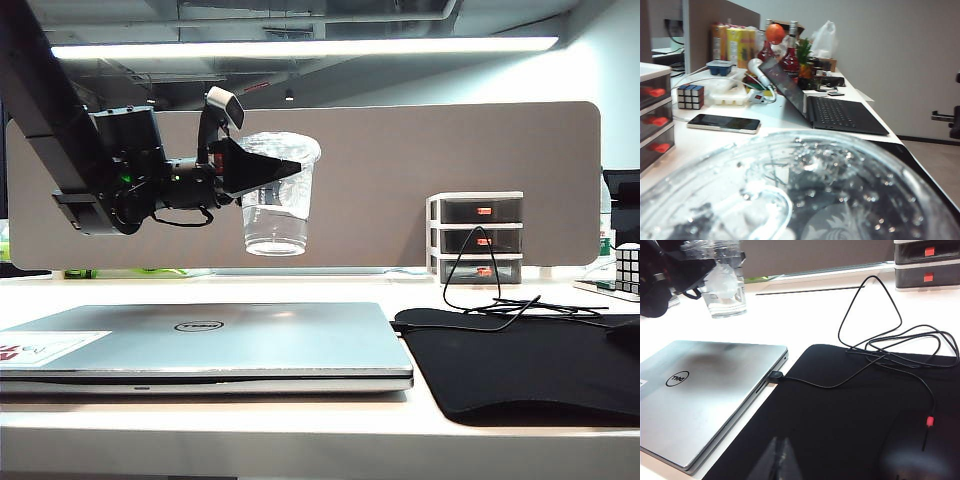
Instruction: Pick up the coffee cup and place it over the laptop.
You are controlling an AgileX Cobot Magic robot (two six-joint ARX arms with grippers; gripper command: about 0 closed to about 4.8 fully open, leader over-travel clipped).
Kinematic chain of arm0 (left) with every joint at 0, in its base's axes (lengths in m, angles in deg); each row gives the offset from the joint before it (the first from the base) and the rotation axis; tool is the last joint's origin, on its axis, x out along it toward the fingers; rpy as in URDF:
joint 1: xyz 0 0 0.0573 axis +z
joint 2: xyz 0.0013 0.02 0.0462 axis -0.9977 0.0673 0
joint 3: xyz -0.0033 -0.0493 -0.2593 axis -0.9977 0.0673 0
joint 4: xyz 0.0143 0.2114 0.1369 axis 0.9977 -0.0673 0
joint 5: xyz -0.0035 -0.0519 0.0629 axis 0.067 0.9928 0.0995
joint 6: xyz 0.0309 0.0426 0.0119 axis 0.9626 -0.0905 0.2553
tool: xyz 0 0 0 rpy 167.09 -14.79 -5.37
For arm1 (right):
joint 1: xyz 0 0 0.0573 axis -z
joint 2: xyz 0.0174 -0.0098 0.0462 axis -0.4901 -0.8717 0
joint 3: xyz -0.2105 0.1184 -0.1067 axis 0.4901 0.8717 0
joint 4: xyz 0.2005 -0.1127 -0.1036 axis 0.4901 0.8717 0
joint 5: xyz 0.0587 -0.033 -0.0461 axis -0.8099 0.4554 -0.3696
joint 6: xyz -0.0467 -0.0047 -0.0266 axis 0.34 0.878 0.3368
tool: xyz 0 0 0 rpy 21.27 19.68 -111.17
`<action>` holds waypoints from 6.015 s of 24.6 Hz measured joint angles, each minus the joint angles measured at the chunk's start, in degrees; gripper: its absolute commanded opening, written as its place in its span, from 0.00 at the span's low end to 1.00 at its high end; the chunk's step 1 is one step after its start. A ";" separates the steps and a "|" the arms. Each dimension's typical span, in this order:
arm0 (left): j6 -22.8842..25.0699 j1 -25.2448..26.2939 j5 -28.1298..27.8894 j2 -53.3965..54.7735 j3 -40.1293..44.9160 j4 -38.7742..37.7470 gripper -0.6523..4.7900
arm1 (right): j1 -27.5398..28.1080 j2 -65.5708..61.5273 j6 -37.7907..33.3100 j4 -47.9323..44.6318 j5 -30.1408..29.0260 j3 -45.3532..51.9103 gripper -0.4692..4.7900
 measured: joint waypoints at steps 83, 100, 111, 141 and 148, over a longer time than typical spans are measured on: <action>32.76 1.86 -26.34 -27.71 66.90 10.32 1.00 | 0.00 0.00 1.51 -0.04 -4.70 0.00 0.08; 29.07 9.57 -25.40 -33.88 78.60 10.16 1.00 | 0.00 0.00 1.51 -0.04 -4.96 0.00 0.08; 27.34 10.19 -40.04 -57.46 92.96 10.14 0.54 | 0.00 0.00 1.64 -0.15 -4.42 0.00 0.08; 22.95 8.66 -59.87 -92.56 92.89 -14.99 0.11 | -0.02 0.31 10.10 -4.96 29.81 0.00 0.08; 26.56 5.22 -70.25 -115.21 92.80 -45.16 0.11 | 0.00 0.31 9.44 -5.22 29.64 0.00 0.08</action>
